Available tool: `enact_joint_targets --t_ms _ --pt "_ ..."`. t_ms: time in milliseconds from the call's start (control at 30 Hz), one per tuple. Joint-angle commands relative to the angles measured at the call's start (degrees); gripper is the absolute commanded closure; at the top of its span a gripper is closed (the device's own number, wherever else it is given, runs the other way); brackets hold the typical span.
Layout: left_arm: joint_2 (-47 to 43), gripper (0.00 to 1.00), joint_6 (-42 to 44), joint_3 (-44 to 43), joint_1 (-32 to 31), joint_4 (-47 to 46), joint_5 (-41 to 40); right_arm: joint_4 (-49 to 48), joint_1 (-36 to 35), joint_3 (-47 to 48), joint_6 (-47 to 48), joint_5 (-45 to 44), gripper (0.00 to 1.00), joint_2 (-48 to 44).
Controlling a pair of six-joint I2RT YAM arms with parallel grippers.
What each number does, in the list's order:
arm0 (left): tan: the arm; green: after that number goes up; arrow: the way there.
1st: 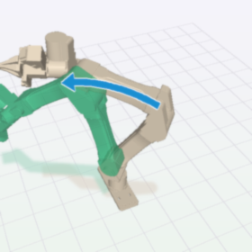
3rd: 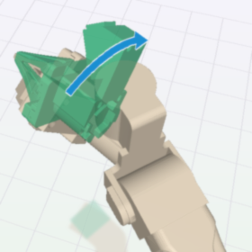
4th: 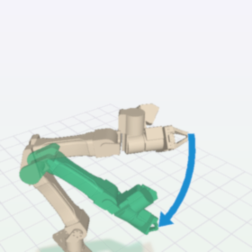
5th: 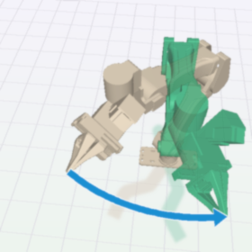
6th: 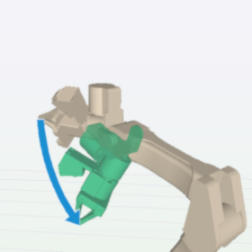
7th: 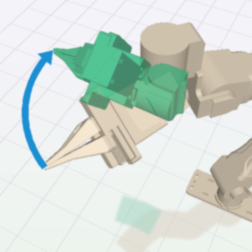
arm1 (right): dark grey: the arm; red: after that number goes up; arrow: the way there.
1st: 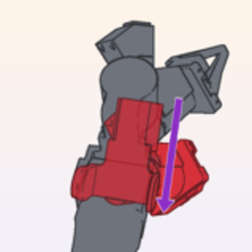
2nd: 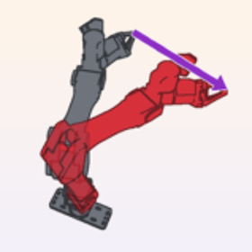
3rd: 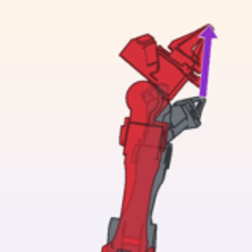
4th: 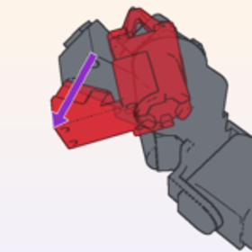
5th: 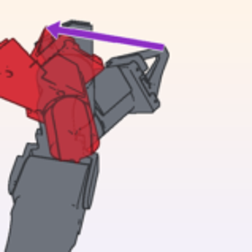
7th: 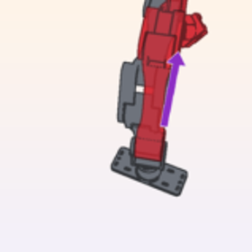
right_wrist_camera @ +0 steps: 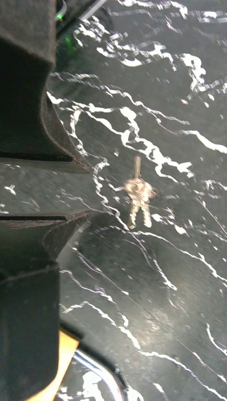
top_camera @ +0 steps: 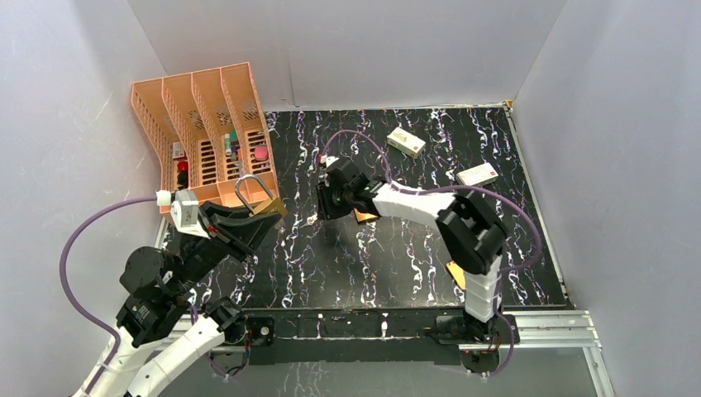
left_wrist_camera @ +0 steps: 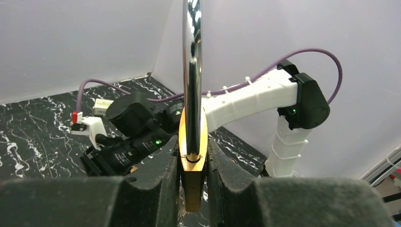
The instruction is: Unlock with the key
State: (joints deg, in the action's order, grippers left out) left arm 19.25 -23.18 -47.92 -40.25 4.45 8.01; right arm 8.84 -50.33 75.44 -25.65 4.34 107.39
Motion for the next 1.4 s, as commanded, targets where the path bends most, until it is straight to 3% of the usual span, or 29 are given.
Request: enact_joint_targets --t_ms 0,267,733,1367 --pt "-1.2 1.0 1.9 -0.5 0.0 -1.0 -1.6 -3.0 1.2 8.2 -0.4 1.0 0.57 5.4" --pt "-1.8 1.0 3.9 0.1 0.0 0.0 -2.5 -1.0 1.3 13.9 -0.3 0.4 0.53 12.8" --pt "-1.7 1.0 4.8 0.4 0.0 0.2 -2.0 1.8 0.5 16.1 1.5 0.5 0.54 16.0" --pt "-2.6 1.0 4.5 0.5 0.0 0.7 -1.9 6.1 -1.5 19.4 3.2 -1.8 0.72 18.9"
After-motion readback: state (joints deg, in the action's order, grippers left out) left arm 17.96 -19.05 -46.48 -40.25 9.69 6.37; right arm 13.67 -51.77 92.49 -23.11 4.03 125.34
